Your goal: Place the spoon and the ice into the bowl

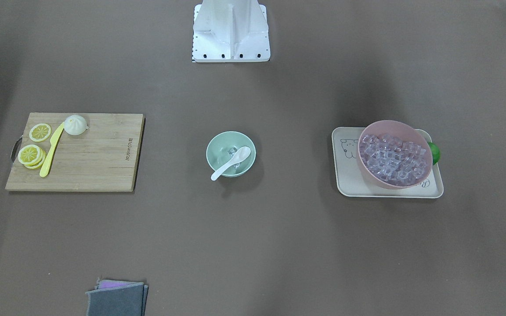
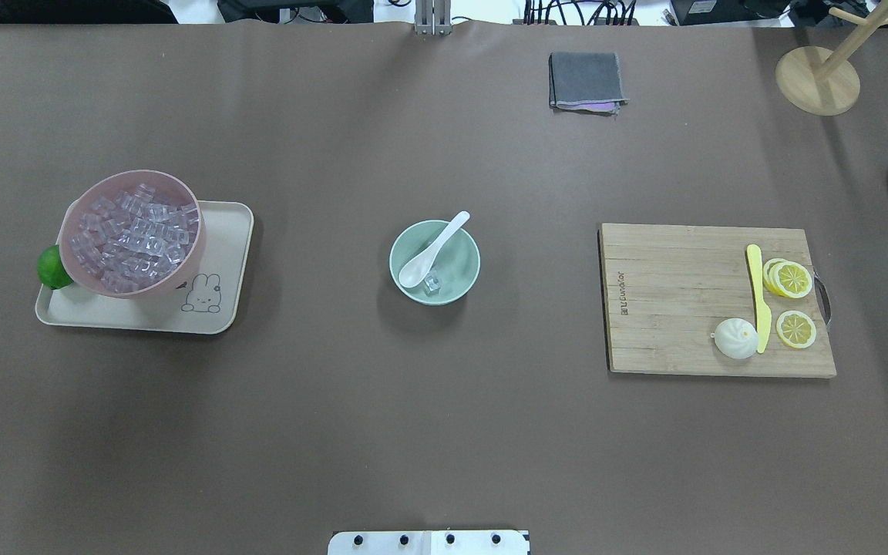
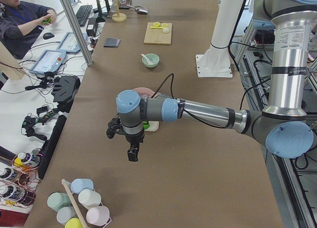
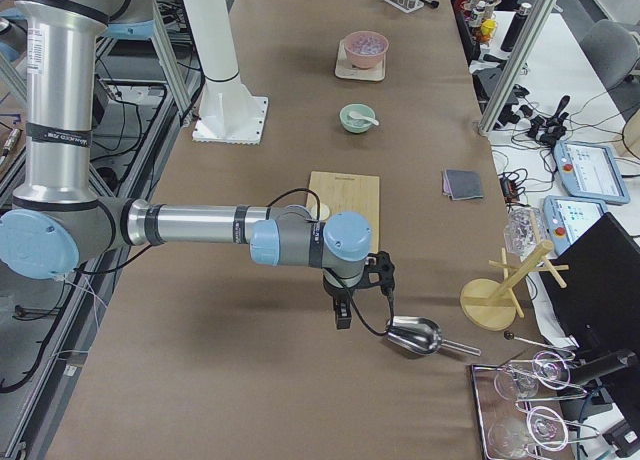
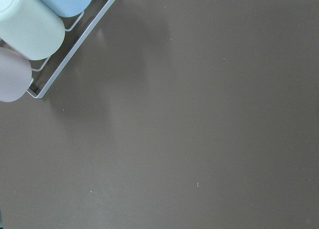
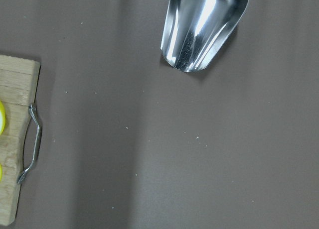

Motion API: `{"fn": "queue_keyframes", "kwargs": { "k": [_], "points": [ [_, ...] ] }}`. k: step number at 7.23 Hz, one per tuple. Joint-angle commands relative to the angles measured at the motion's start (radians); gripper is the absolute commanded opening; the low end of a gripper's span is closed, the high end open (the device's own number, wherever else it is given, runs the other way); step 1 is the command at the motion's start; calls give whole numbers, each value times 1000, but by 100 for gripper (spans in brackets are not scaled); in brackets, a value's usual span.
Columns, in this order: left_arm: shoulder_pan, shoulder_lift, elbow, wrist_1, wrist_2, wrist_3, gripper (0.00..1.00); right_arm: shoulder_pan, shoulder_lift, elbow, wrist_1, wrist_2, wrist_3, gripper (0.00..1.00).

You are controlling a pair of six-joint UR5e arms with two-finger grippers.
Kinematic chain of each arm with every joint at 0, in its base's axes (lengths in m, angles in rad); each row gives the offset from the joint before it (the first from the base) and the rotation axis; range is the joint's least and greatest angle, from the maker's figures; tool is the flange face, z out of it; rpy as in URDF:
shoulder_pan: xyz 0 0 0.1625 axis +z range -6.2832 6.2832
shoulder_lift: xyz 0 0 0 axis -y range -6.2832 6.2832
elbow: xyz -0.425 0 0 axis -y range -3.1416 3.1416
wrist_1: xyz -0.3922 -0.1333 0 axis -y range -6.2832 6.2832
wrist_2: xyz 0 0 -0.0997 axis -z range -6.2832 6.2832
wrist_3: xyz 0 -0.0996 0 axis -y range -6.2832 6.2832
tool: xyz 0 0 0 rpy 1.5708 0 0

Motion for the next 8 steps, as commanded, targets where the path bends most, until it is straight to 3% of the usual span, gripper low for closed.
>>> {"fn": "queue_keyframes", "kwargs": {
  "k": [1,8],
  "points": [
    [2,-3,-1,1,-2,1,98,-5,0,0,0,1,1,100],
    [3,-4,1,-2,-6,1,98,-29,0,-2,0,1,1,100]
  ]
}}
